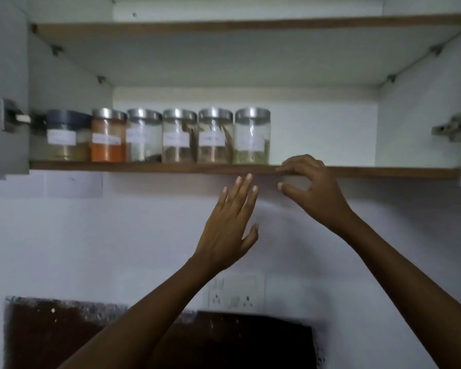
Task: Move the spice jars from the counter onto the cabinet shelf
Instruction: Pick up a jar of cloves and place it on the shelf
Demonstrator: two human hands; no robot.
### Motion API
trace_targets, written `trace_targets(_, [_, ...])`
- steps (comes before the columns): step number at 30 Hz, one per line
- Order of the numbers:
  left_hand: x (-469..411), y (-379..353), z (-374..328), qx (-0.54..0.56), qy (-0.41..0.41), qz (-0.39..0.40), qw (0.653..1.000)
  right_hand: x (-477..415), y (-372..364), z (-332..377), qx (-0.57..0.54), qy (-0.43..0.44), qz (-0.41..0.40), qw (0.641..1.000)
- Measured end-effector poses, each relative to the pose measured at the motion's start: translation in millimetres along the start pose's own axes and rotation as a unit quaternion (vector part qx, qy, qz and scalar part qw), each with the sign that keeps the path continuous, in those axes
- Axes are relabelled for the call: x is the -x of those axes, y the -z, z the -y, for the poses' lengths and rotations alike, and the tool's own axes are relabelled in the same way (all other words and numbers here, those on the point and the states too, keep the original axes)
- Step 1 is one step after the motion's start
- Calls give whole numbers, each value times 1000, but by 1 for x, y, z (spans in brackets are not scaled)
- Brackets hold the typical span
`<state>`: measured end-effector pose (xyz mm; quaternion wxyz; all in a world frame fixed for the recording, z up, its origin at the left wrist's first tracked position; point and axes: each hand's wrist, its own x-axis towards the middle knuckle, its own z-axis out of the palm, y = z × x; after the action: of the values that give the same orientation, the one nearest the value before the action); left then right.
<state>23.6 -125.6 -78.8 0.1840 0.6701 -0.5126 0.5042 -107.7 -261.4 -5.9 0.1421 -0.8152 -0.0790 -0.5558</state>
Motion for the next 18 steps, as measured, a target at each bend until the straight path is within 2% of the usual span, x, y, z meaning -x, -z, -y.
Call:
trace_targets(2, [15,-1,-26,55,3,5,998,35,12,1,-10,-21,38,999])
trace_targets(6, [45,-10,-72,136,-5,32,990,113,25,-12,-48,-118,122,984])
trace_targets(10, [84,-35,-111,189,-25,124,974,194,22,-36,-71,-210,166,961])
trace_targets(14, [129,-69,-146,237,-51,237,941,274,14,-59,-73,-281,204,935])
trace_targets(18, [171,-106,-167,255,-26,341,904,343,2,-88,-48,-344,248,904])
